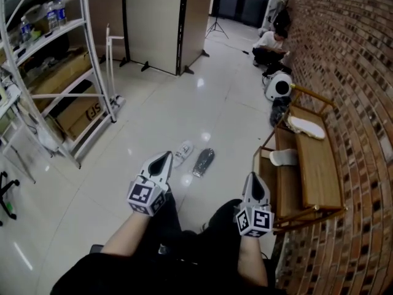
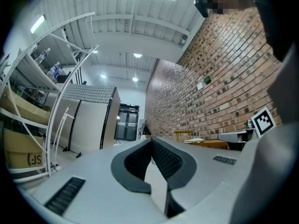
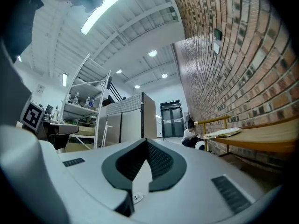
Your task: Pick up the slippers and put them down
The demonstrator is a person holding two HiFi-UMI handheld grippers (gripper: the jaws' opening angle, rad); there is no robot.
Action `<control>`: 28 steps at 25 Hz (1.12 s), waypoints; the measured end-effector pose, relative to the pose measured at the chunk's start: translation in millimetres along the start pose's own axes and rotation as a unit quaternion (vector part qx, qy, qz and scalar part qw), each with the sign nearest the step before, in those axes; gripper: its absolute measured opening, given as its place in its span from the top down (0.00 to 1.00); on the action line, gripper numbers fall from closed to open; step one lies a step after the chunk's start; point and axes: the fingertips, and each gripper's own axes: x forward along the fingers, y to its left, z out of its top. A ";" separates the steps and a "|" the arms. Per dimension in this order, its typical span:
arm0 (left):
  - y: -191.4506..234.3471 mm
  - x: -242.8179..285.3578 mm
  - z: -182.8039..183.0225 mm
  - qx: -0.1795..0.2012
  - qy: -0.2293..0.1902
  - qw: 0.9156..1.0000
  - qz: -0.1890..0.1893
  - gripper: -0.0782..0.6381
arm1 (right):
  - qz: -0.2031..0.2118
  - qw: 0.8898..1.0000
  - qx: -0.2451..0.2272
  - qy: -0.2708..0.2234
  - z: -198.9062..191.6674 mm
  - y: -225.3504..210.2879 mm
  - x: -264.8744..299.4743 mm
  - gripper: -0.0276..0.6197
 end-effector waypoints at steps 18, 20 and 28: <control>-8.4 -8.2 -12.1 0.010 0.008 1.000 0.001 0.88 | 0.000 1.000 -0.002 0.014 -18.8 0.3 -7.2 0.95; -7.4 -8.3 -16.0 0.014 0.008 1.000 0.000 0.88 | 0.003 1.000 -0.003 0.018 -20.8 2.7 -6.9 0.95; -4.8 -9.6 -21.4 0.012 0.017 1.000 0.002 0.88 | 0.001 1.000 -0.008 0.028 -25.2 2.7 -6.0 0.95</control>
